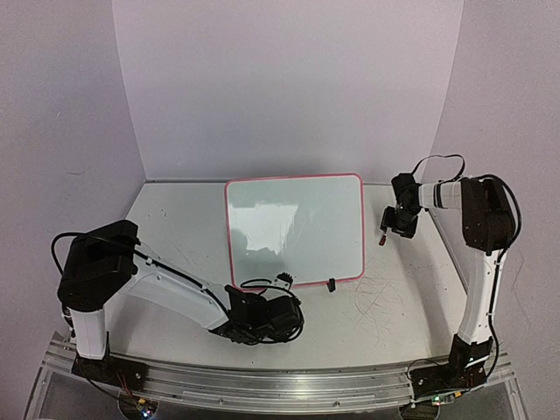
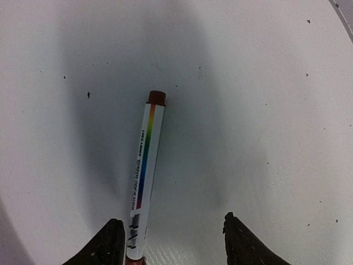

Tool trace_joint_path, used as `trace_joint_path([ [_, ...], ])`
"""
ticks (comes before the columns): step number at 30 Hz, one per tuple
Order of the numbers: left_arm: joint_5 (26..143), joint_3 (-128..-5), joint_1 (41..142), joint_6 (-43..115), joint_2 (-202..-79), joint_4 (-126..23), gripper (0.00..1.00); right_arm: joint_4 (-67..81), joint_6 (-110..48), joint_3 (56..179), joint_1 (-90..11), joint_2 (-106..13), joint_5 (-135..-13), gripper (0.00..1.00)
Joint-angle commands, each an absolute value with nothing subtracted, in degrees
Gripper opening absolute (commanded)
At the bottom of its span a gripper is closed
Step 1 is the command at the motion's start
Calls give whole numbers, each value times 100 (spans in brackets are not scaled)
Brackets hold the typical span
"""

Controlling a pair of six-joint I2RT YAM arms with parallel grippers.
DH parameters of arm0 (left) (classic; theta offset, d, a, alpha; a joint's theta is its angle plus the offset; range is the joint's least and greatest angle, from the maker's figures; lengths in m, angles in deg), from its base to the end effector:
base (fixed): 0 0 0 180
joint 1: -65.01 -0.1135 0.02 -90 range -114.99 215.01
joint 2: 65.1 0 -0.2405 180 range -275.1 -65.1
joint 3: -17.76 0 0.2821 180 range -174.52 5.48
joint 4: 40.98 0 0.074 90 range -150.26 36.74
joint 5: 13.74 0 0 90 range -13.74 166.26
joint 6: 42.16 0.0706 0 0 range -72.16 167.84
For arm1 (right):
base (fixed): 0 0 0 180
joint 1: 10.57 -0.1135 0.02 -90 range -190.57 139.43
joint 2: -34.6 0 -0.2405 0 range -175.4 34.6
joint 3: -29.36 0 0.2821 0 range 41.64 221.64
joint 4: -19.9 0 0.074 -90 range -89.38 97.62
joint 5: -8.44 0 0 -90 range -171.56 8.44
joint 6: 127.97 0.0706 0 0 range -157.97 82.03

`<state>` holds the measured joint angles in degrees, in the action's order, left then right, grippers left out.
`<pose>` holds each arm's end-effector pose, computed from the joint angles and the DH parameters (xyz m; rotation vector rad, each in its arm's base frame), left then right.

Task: Write a sentence on the whiteboard
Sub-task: Move the whiteboard to the center of the board, then pick up the whiteboard marker from the corner of the board.

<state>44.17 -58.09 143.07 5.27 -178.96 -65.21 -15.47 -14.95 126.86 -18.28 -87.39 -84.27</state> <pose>0.1198 -0.3854 0.0413 0.5737 2.3571 -0.1748 0.4728 0.0606 0.0756 0.3654 2.5937 0.1271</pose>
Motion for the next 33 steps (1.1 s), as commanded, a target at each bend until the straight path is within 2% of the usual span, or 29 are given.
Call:
trace_joint_path([
  [1,4774,-5562,14313,1085,-17092,-6328,81,-1801,-1565,13037,-1962,-8972,-8675,60],
  [7,4617,-5447,14311,1833,-15977,-6074,90,-1858,-1602,13121,-1967,-9231,-8668,53],
  [11,4530,-5624,14240,2122,-15483,-6056,94,-1890,-1568,13080,-1965,-9208,-8618,43],
  [16,5189,-5708,13830,2057,-15075,-5699,95,-1737,-1604,12573,-1967,-8663,-8528,33],
  [20,5834,-5616,13420,1952,-14769,-5279,95,-1347,-1638,11932,-1971,-8094,-8505,11],
  [23,6134,-5692,13224,2014,-14728,-5066,96,-1141,-1644,11572,-1971,-7713,-8418,3],
  [29,6682,-6053,13077,2134,-14991,-4887,97,-550,-1700,10403,-1970,-6073,-7771,0],
  [33,7581,-6289,12947,2028,-15366,-4527,97,-335,-1731,9663,-2002,-4794,-6888,0],
])
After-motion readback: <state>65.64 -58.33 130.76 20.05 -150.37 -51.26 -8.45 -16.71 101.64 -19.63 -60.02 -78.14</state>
